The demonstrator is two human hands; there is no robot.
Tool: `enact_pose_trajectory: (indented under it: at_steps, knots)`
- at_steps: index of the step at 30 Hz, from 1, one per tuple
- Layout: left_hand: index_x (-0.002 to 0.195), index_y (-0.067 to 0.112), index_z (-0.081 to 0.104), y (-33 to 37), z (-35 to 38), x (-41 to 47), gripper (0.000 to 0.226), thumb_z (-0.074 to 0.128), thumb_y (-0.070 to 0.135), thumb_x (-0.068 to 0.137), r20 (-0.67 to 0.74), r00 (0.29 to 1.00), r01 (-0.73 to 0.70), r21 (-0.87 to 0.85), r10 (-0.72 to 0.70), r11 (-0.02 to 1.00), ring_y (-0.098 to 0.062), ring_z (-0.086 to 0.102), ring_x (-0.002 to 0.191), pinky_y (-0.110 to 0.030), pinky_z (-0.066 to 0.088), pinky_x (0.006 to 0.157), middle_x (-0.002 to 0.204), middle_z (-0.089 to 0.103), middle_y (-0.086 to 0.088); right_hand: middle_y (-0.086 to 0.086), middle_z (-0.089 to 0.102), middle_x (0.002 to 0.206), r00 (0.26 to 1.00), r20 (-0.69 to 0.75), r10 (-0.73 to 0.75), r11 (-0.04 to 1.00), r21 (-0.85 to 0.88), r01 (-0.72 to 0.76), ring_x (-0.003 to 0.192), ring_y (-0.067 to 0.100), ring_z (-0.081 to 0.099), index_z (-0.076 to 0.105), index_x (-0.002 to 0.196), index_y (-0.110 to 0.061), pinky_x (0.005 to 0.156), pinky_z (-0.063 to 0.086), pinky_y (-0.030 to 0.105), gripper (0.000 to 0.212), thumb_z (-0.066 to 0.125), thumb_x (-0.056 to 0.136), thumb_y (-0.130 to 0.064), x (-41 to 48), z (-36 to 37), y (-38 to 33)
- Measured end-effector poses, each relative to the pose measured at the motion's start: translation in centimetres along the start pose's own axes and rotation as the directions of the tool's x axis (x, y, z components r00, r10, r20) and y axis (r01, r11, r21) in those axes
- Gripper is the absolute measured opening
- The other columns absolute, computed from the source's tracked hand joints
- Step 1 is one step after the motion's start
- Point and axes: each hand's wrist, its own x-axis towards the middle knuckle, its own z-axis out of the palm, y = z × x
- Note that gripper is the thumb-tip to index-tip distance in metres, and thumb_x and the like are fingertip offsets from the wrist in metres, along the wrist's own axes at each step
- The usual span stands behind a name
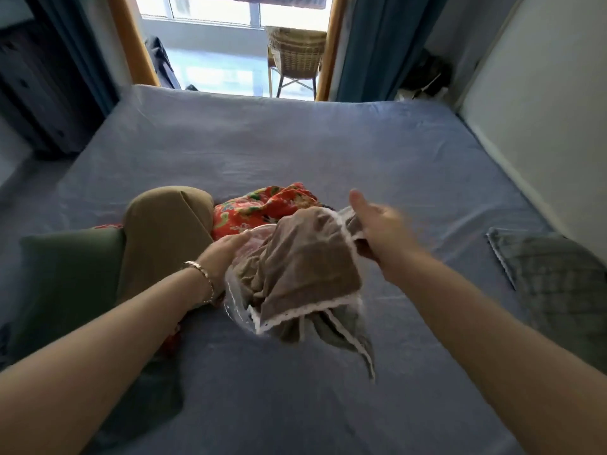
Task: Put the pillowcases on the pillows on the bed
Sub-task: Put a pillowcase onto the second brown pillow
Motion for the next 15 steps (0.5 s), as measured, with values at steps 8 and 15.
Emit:
enact_pose_trajectory:
  at_steps: [8,15]
  knots:
    - [0.103,0.009,0.058,-3.5,5.5,0.3,0.017,0.059,0.017,0.088,-0.102,0.929,-0.154,0.768,0.356,0.622,-0.023,0.057,0.089,-0.026,0.038,0.069,0.098,0.064,-0.009,-0.006,0.053,0.049,0.983,0.034,-0.180,0.983,-0.018,0.181,0.058,0.015,0.052,0.053,0.054,-0.016,0.068,0.046,0.036,0.042,0.054,0.093,-0.030,1.0,1.4,1.0]
    - [0.105,-0.006,0.057,-5.8,2.2,2.4,0.033,0.057,0.023,0.088,-0.497,0.868,0.269,0.506,0.022,0.820,-0.037,0.061,0.095,-0.037,0.050,0.081,0.102,0.062,-0.024,-0.001,0.064,0.063,0.926,-0.220,-0.308,0.757,0.533,0.378,0.059,0.010,0.062,0.055,0.078,-0.009,0.064,0.055,0.028,0.026,0.044,0.098,-0.021,2.5,-6.0,-5.2]
